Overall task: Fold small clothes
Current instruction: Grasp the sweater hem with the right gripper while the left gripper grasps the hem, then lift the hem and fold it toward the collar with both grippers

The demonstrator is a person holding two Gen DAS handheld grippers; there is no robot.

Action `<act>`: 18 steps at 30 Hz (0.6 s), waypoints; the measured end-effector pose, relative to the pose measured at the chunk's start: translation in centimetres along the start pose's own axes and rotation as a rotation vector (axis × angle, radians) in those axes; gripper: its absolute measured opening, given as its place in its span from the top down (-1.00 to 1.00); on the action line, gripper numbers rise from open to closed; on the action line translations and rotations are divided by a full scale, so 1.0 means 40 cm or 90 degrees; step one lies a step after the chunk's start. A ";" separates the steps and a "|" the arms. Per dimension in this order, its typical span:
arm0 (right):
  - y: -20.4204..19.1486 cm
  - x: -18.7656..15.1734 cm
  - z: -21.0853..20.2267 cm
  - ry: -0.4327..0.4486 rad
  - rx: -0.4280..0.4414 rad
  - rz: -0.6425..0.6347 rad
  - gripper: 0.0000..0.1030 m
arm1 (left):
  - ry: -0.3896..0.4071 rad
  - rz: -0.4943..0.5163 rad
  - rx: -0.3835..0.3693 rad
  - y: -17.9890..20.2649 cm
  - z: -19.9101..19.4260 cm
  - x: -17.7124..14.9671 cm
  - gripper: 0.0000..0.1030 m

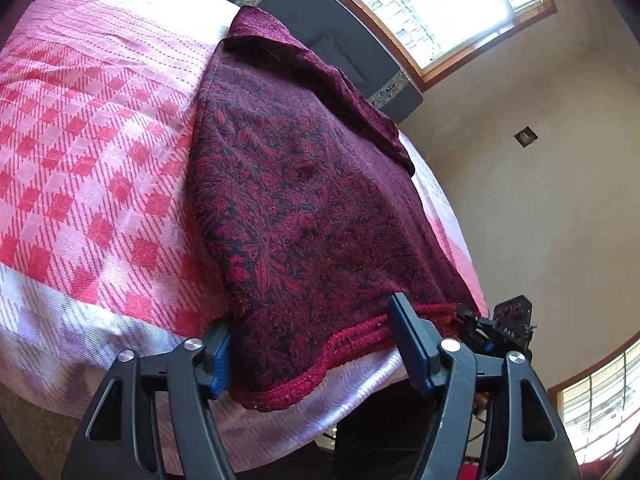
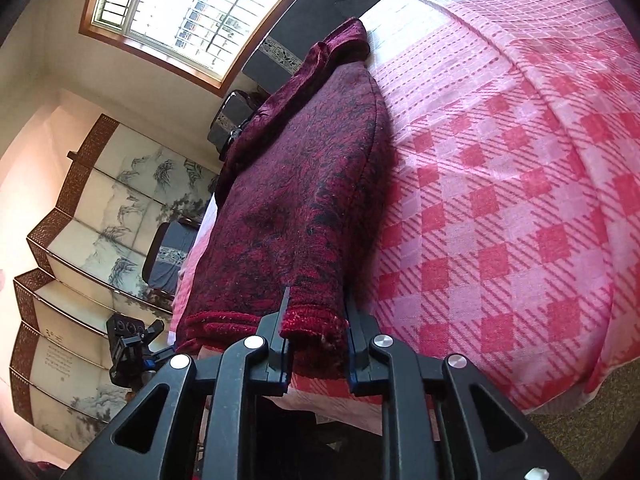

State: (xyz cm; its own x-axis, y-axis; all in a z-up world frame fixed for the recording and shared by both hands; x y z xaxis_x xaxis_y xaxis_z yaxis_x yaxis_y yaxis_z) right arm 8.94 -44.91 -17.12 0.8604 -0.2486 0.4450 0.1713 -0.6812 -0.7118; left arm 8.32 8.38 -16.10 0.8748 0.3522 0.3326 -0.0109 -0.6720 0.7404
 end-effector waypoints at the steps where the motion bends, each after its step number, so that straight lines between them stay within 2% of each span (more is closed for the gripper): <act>1: 0.001 0.001 0.000 0.000 0.002 0.007 0.64 | -0.006 0.003 0.010 -0.002 0.008 -0.006 0.25; 3: 0.000 -0.001 0.000 -0.008 0.003 0.012 0.60 | 0.000 0.004 0.023 -0.005 0.011 -0.007 0.37; 4: -0.001 0.003 0.002 -0.011 0.005 0.014 0.56 | -0.002 0.001 0.029 -0.010 0.012 -0.007 0.53; 6: -0.001 0.011 0.003 -0.015 0.007 0.029 0.51 | -0.003 -0.013 0.031 -0.022 0.013 -0.004 0.63; 8: -0.002 0.017 0.007 -0.019 -0.001 0.026 0.51 | 0.006 -0.015 0.041 -0.032 0.011 -0.001 0.74; 9: 0.001 0.019 0.010 -0.021 -0.009 0.025 0.58 | 0.014 -0.005 0.052 -0.032 0.009 0.000 0.78; 10: 0.006 0.019 0.016 -0.027 -0.014 0.029 0.72 | 0.022 0.006 0.063 -0.031 0.007 -0.001 0.79; 12: 0.013 0.028 0.024 -0.032 -0.009 0.037 0.84 | 0.034 0.022 0.081 -0.027 0.003 -0.010 0.80; 14: 0.009 0.029 0.018 -0.024 0.003 0.040 0.83 | 0.052 0.022 0.071 -0.014 -0.017 -0.010 0.80; 18: -0.007 0.037 -0.034 0.018 0.066 0.065 0.84 | 0.097 0.025 0.040 0.010 -0.086 0.008 0.80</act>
State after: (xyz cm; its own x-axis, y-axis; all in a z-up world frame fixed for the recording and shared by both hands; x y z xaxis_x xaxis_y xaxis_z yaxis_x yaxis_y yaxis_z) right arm 9.51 -46.01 -15.52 0.8624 -0.3323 0.3818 0.1344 -0.5767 -0.8058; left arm 6.92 10.47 -13.68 0.7909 0.4164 0.4485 -0.0090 -0.7248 0.6889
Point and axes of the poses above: each gripper's, at about its wrist camera, not at the fingertips, and z roughly the way its jaws point, y to its right, x to its top, the point moved 7 cm from there along z, roughly the way its jaws point, and after that the axes turned 8 degrees about -z, right-handed, at the moved point
